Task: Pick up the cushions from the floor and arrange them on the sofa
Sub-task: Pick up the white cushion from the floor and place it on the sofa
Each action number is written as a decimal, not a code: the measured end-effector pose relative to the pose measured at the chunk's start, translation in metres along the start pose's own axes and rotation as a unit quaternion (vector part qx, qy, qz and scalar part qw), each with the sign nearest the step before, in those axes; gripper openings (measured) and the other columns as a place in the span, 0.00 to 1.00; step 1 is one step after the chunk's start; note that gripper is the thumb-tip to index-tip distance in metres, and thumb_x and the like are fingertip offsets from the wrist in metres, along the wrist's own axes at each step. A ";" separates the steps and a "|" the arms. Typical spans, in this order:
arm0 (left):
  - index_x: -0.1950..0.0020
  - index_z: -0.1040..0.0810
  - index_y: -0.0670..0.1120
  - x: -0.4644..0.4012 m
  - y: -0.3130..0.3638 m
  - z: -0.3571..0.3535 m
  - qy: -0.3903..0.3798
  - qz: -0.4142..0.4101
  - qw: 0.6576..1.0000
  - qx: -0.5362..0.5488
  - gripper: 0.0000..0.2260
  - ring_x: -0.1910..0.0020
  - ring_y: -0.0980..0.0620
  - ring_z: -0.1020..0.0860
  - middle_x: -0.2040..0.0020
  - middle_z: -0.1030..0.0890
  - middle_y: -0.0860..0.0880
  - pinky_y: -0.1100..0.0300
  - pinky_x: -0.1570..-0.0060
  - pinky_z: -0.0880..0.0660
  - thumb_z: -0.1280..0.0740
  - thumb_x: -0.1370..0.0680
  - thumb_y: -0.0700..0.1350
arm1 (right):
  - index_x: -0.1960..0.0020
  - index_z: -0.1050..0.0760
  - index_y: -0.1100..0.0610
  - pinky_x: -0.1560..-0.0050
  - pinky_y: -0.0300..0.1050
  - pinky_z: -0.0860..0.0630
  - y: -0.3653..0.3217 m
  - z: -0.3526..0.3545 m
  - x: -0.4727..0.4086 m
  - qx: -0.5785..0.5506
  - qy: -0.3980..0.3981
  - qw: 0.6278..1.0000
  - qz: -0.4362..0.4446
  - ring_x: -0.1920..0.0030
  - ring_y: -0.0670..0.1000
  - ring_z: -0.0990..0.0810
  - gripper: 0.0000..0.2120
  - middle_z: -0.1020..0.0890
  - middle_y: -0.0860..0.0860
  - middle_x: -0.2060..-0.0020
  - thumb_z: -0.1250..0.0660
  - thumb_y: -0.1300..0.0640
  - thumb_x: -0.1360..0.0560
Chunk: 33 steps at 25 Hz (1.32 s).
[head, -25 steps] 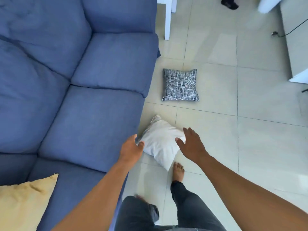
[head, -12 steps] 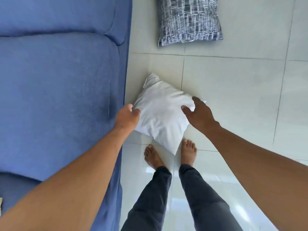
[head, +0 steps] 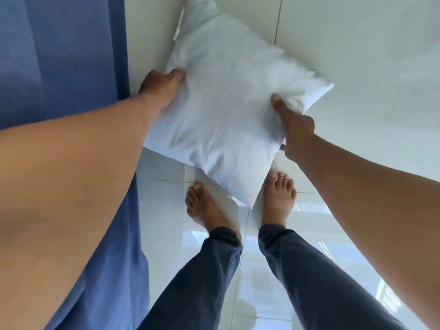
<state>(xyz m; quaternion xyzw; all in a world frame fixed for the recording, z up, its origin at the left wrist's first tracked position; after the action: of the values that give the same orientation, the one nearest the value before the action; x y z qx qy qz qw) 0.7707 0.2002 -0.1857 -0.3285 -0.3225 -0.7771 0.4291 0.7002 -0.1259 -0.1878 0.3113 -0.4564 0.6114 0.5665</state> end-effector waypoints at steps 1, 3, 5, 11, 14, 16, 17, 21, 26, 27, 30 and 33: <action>0.29 0.21 0.44 0.003 -0.004 -0.003 -0.007 0.006 1.000 0.021 0.34 0.45 0.44 0.20 0.35 0.17 0.46 0.58 0.48 0.27 0.33 0.27 0.65 | 0.35 0.30 0.51 0.38 0.58 0.20 0.002 -0.002 0.000 -0.027 -0.032 0.999 -0.020 0.42 0.54 0.20 0.47 0.21 0.46 0.44 0.18 0.31 0.45; 0.30 0.20 0.46 0.024 -0.002 0.002 -0.017 -0.004 0.998 0.058 0.32 0.48 0.47 0.21 0.39 0.17 0.49 0.60 0.49 0.27 0.31 0.27 0.64 | 0.42 0.28 0.49 0.39 0.55 0.20 -0.009 0.006 0.013 -0.044 -0.057 0.997 -0.010 0.46 0.52 0.18 0.39 0.19 0.45 0.47 0.17 0.33 0.43; 0.32 0.18 0.48 0.056 0.003 0.013 -0.024 -0.017 0.995 0.097 0.25 0.50 0.51 0.19 0.45 0.17 0.52 0.63 0.54 0.26 0.29 0.25 0.59 | 0.48 0.26 0.48 0.41 0.51 0.21 -0.027 0.025 0.037 -0.038 -0.043 0.998 0.018 0.47 0.51 0.18 0.31 0.17 0.46 0.46 0.18 0.35 0.42; 0.43 0.19 0.55 0.205 0.047 0.101 -0.043 -0.048 0.973 0.220 0.10 0.44 0.52 0.18 0.47 0.16 0.56 0.56 0.44 0.21 0.29 0.21 0.57 | 0.53 0.20 0.49 0.41 0.51 0.19 -0.109 0.107 0.180 -0.012 -0.041 0.994 0.098 0.48 0.51 0.15 0.25 0.14 0.46 0.50 0.18 0.34 0.40; 0.44 0.19 0.53 0.273 0.075 0.149 -0.040 -0.064 0.966 0.249 0.09 0.41 0.49 0.18 0.45 0.16 0.53 0.53 0.38 0.22 0.30 0.19 0.56 | 0.55 0.21 0.48 0.44 0.48 0.19 -0.145 0.141 0.252 -0.011 -0.045 0.991 0.129 0.48 0.51 0.16 0.24 0.15 0.45 0.52 0.19 0.34 0.40; 0.39 0.18 0.51 0.322 0.093 0.184 -0.037 -0.076 0.961 0.262 0.13 0.40 0.49 0.18 0.41 0.15 0.51 0.53 0.36 0.22 0.30 0.19 0.56 | 0.53 0.20 0.49 0.42 0.49 0.18 -0.166 0.162 0.302 -0.014 -0.052 0.988 0.145 0.47 0.52 0.15 0.26 0.15 0.46 0.50 0.18 0.34 0.40; 0.37 0.18 0.50 0.349 0.102 0.205 -0.034 -0.082 0.958 0.274 0.14 0.40 0.50 0.18 0.41 0.15 0.51 0.53 0.38 0.22 0.30 0.19 0.56 | 0.50 0.19 0.50 0.40 0.51 0.18 -0.178 0.174 0.330 -0.014 -0.057 0.986 0.159 0.46 0.52 0.15 0.27 0.14 0.47 0.48 0.18 0.34 0.40; 0.40 0.16 0.52 0.442 0.113 0.276 -0.013 -0.085 0.947 0.311 0.12 0.47 0.55 0.18 0.46 0.15 0.55 0.62 0.57 0.25 0.29 0.20 0.55 | 0.45 0.17 0.52 0.35 0.55 0.19 -0.204 0.215 0.430 -0.024 -0.087 0.973 0.211 0.43 0.55 0.15 0.29 0.14 0.50 0.44 0.18 0.36 0.38; 0.43 0.16 0.53 0.526 0.103 0.337 0.020 -0.100 0.943 0.318 0.11 0.45 0.50 0.17 0.45 0.15 0.54 0.56 0.47 0.23 0.31 0.19 0.58 | 0.42 0.17 0.55 0.36 0.55 0.18 -0.222 0.245 0.526 -0.034 -0.115 0.956 0.268 0.43 0.54 0.14 0.31 0.12 0.50 0.44 0.16 0.39 0.38; 0.47 0.16 0.54 0.537 0.101 0.345 0.025 -0.104 0.940 0.325 0.09 0.45 0.50 0.17 0.47 0.14 0.54 0.55 0.47 0.22 0.31 0.19 0.57 | 0.42 0.17 0.55 0.36 0.55 0.18 -0.226 0.248 0.539 -0.039 -0.120 0.952 0.278 0.44 0.54 0.14 0.30 0.12 0.50 0.45 0.16 0.40 0.38; 0.51 0.15 0.52 0.559 0.093 0.364 0.036 -0.115 0.930 0.348 0.09 0.47 0.49 0.15 0.48 0.12 0.51 0.56 0.51 0.20 0.29 0.20 0.56 | 0.40 0.17 0.55 0.36 0.55 0.18 -0.234 0.247 0.569 -0.037 -0.137 0.944 0.297 0.43 0.54 0.14 0.30 0.12 0.50 0.44 0.16 0.41 0.36; 0.48 0.14 0.44 0.575 0.078 0.384 0.061 -0.119 0.916 0.377 0.14 0.45 0.43 0.14 0.49 0.11 0.48 0.50 0.47 0.18 0.28 0.20 0.54 | 0.40 0.16 0.56 0.37 0.56 0.18 -0.248 0.236 0.591 -0.019 -0.152 0.933 0.326 0.44 0.55 0.13 0.27 0.12 0.51 0.45 0.17 0.43 0.34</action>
<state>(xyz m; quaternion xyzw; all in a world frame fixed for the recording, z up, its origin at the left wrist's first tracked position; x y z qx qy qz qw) 0.6895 0.2066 0.5053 -0.0531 -0.6018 -0.6616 0.4442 0.8131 -0.1142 0.4854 0.2241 -0.6248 0.6993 0.2652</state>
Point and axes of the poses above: each hand's wrist, its own x-axis away from the middle knuckle, its own z-axis out of the back of the hand, y = z × x, the point moved 5 cm from there along -x, towards the middle knuckle
